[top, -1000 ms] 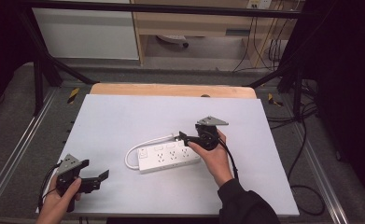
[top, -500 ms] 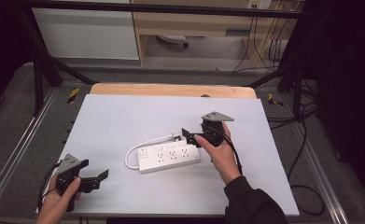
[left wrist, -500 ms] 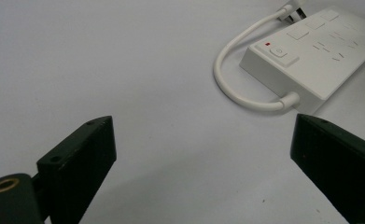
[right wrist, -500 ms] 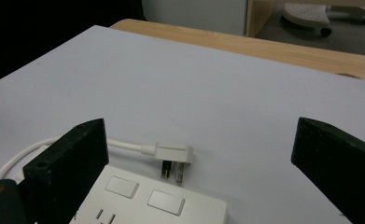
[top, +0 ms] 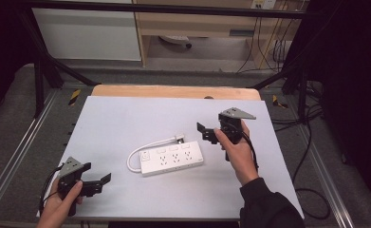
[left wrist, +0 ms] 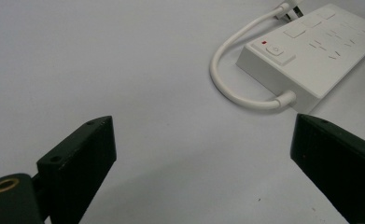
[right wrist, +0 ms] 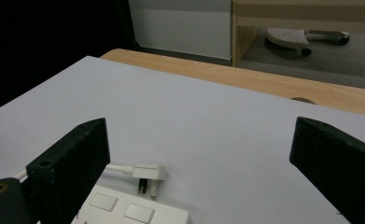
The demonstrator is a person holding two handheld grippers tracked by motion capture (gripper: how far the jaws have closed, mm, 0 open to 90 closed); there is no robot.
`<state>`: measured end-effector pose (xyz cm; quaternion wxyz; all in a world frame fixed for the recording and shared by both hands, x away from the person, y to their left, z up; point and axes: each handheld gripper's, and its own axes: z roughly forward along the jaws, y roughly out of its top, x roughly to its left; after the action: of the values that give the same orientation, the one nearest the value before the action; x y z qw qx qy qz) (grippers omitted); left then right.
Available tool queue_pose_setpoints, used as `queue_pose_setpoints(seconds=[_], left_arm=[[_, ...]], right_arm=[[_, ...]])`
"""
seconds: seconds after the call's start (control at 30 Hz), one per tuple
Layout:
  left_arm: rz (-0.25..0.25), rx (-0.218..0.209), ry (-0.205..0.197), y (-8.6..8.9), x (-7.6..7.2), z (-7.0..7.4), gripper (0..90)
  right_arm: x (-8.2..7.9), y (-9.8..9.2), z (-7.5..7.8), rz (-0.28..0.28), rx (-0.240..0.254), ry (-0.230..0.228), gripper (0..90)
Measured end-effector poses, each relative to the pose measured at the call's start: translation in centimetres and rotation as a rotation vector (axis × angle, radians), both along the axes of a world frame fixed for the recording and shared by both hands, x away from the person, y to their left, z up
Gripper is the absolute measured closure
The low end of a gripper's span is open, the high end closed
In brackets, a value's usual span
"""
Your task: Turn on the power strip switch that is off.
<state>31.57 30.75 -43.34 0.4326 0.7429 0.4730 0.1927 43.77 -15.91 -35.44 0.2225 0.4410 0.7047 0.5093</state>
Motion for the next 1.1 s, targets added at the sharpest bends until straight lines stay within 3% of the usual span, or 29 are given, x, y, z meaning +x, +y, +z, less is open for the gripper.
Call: queue_pose_setpoints(seconds=[0.3,0.93,1.1], left_arm=[[-0.019,0.000,0.004,-0.2,0.0,-0.1,7.1],[-0.019,-0.001,0.007,-0.3,0.0,-0.1,7.3],[-0.016,-0.006,0.008,-0.2,0.0,-0.1,7.2]], right_arm=[[-0.3,-2.1,0.7,-0.026,0.016,0.005,4.3],[-1.7,-6.3,3.3,-0.071,0.081,-0.038,6.4],[-2.2,-7.2,3.6,-0.078,0.063,-0.044,7.5]])
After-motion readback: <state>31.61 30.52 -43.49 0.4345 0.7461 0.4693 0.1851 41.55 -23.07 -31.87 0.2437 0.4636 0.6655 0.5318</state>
